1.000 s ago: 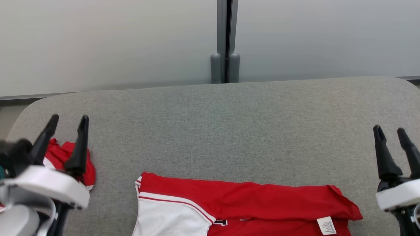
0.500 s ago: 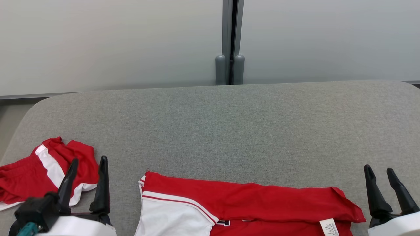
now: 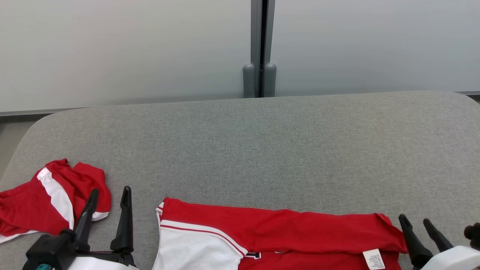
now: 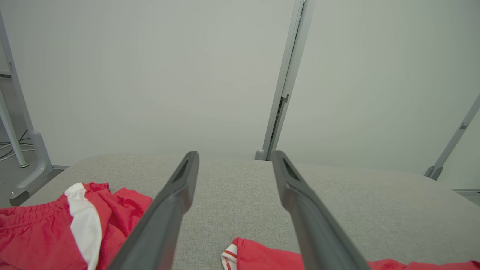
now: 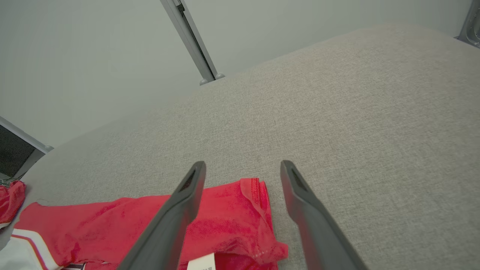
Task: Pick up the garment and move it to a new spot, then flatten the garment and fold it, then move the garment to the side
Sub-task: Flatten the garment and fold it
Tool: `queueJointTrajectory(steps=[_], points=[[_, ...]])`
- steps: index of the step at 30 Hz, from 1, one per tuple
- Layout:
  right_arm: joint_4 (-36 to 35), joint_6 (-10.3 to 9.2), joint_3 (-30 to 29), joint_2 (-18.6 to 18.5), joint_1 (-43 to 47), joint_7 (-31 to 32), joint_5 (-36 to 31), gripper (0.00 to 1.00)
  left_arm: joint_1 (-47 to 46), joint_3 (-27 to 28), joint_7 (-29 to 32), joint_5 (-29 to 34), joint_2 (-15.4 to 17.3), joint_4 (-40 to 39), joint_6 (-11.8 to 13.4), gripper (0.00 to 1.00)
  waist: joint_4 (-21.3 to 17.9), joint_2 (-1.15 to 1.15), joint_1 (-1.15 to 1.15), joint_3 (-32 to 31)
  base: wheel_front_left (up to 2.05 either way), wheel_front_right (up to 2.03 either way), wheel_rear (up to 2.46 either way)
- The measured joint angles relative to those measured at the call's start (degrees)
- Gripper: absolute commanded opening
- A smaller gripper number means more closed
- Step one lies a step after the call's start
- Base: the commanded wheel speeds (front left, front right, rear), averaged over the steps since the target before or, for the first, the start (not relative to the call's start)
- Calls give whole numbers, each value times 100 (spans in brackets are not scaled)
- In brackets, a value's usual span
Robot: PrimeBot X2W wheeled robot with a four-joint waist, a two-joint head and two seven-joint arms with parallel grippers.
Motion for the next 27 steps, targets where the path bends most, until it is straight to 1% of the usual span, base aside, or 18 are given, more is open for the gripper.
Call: queueJointTrajectory(steps=[2, 8, 12, 21, 22, 23, 24, 25, 27], points=[[110, 1, 0, 24, -32, 114, 4, 100, -2, -12, 0, 2, -15, 14, -31, 100, 2, 0, 0, 7, 0, 0, 0], [899, 0, -160, 212, -236, 725, -18, 100, -53, -62, 1, 27, -51, 88, -96, 100, 64, 0, 0, 56, 0, 0, 0], [1283, 1, -168, 325, -376, 967, -43, 100, -122, -58, 2, 34, -58, 89, -97, 100, 124, 0, 0, 92, 0, 0, 0], [1884, 1, -238, 520, -655, 958, -8, 100, -140, -55, 37, 34, -34, 66, -77, 100, 227, 0, 0, 125, 0, 0, 0], [1946, 1, -220, 531, -704, 954, 13, 90, -144, -59, 59, 34, -33, 59, -63, 100, 232, 0, 0, 136, 0, 0, 0], [1998, 1, -193, 530, -755, 947, 23, 49, -149, -68, 66, 36, -30, 55, -63, 100, 238, 0, 0, 148, 0, 0, 0], [2045, 0, -156, 531, -803, 948, 71, 32, -164, -78, 83, 53, -29, 51, -62, 100, 247, 0, 0, 157, 0, 0, 0], [2098, 0, -124, 536, -850, 957, 119, 0, -179, -85, 87, 53, -26, 46, -60, 100, 257, 0, 0, 162, 0, 0, 0], [2172, 1, -49, 542, -890, 973, 178, 0, -204, -97, 121, 58, -13, 30, -55, 100, 278, 0, 0, 169, 0, 0, 0]])
